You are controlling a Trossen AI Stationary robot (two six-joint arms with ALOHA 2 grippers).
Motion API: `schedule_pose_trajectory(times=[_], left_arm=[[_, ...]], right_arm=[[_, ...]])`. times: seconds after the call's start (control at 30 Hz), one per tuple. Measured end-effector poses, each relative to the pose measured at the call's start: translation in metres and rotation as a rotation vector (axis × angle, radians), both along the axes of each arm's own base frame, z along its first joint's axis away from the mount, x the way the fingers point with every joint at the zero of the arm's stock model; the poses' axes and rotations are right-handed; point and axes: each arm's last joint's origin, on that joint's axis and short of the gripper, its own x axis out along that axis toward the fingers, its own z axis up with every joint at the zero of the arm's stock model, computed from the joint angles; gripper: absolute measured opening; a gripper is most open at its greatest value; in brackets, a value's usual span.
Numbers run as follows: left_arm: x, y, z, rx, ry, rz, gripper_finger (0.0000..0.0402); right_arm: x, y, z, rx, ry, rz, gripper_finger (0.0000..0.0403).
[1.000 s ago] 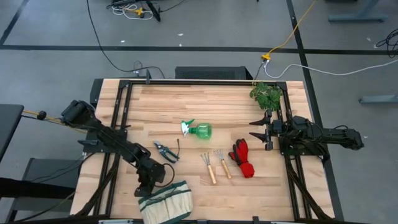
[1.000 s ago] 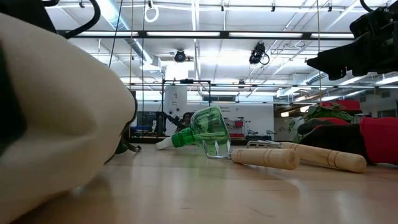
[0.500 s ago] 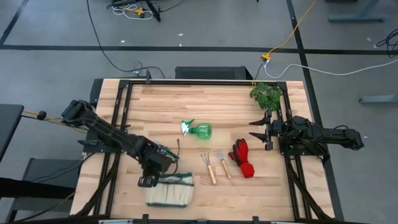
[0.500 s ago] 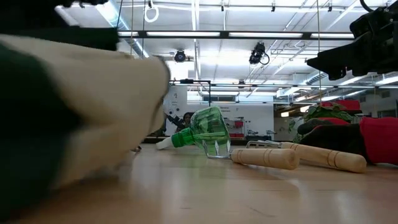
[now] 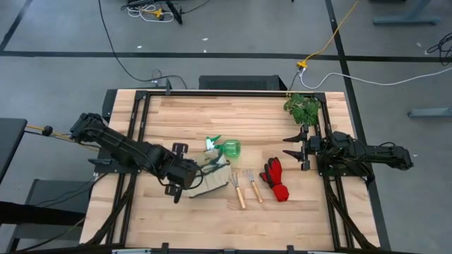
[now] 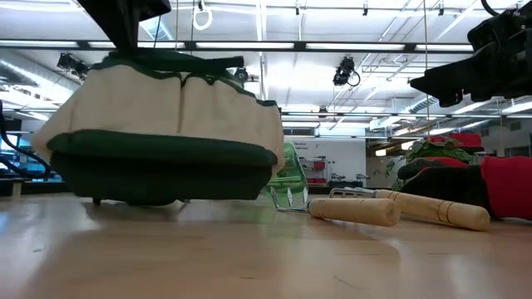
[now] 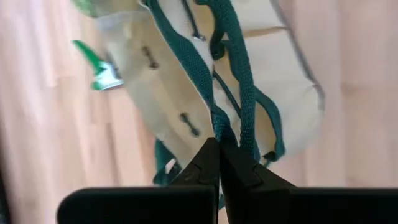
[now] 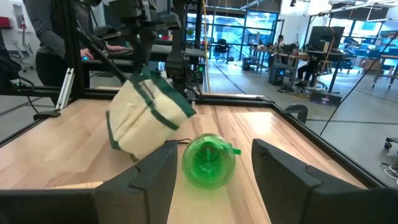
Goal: Pick & Place Garden tools in Gardening bag
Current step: Move the tool bag on the top center
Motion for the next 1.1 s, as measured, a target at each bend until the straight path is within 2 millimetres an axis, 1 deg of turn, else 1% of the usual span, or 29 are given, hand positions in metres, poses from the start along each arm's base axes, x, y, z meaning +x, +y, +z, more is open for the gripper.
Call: schedule_pose_trajectory(times=[0.17, 0.27, 0.43, 0.57, 0.67, 0.77, 0.87, 0.97, 1.1], left_arm=[[0.000, 0.002, 0.000, 0.050, -0.014, 0.009, 0.0002], [0.000, 0.001, 0.000, 0.051, -0.018, 0.009, 0.0002], [-0.002, -0.007, 0.001, 0.046, -0.035, -0.021, 0.0002], [-0.003, -0.016, 0.001, 0.034, -0.063, -0.044, 0.0002], [-0.007, -0.023, 0.001, 0.025, -0.076, -0.034, 0.0002], [-0.011, -0.031, 0.001, 0.033, -0.088, -0.048, 0.0002], [-0.012, -0.039, -0.002, 0.034, -0.081, -0.057, 0.0002], [-0.008, -0.047, -0.011, 0.037, -0.067, -0.054, 0.0002], [-0.002, -0.054, -0.024, 0.111, -0.054, -0.063, 0.0002]], right_arm=[[0.000, 0.000, 0.000, 0.000, 0.000, 0.000, 0.0208], [0.000, 0.000, 0.000, 0.000, 0.000, 0.000, 0.0208], [0.000, 0.000, 0.000, -0.011, 0.001, 0.000, 0.0208], [0.000, 0.000, 0.001, -0.216, 0.003, -0.003, 0.0208], [0.000, 0.000, 0.004, -0.281, -0.029, -0.008, 0.0208], [0.000, 0.000, 0.008, -0.277, -0.070, -0.013, 0.0208], [-0.001, 0.000, 0.010, -0.234, -0.095, -0.013, 0.0208], [-0.001, 0.000, 0.011, -0.183, -0.101, -0.010, 0.0208], [-0.001, 0.000, 0.011, -0.165, -0.103, -0.010, 0.0208]])
